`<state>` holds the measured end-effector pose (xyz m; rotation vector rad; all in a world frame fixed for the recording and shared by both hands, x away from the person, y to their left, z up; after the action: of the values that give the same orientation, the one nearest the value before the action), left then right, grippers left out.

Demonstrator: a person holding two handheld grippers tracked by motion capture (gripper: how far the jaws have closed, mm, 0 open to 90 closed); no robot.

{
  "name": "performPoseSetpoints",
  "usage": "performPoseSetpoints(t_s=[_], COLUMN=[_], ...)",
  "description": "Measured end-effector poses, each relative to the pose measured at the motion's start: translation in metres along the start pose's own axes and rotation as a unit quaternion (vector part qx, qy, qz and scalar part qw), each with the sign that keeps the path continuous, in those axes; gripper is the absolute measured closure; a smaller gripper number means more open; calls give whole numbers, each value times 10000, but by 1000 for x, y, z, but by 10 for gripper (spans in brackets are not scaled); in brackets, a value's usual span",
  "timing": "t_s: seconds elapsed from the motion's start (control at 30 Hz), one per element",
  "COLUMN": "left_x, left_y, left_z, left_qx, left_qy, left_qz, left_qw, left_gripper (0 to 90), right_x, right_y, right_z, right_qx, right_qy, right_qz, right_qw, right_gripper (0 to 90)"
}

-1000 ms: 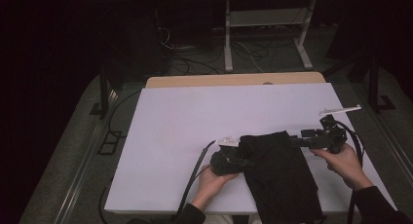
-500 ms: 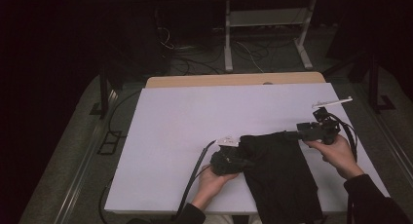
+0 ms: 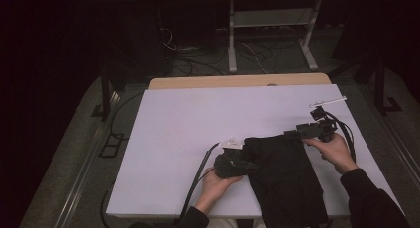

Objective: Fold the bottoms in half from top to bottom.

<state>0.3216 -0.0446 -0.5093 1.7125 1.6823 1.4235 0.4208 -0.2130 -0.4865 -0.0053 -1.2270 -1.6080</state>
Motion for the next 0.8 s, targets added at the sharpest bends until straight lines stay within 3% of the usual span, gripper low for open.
performPoseSetpoints(t_s=[0.5, 0.8], left_x=[-2, -3], left_y=[-2, -3], left_z=[0, 1], left_qx=[33, 51], left_qy=[-17, -17], left_qz=[-10, -12], left_qw=[10000, 10000], left_gripper=[856, 856], right_x=[-21, -30], right_y=[-10, -14], right_z=[-16, -15], right_qx=[-178, -228], right_qy=[-31, 82], right_qz=[222, 297], right_qw=[9996, 9993], right_gripper=[129, 182])
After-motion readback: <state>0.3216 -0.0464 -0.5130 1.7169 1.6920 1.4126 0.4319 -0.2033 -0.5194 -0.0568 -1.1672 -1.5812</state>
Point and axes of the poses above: each handheld gripper's, and its own axes: x roughly backward along the jaws, y roughly out of its top, z roughly to its left, the point moved 10 cm from there along -x, roughly forward along the jaws, and after that the axes turned 8 degrees about -z, right-handed, at the moved point
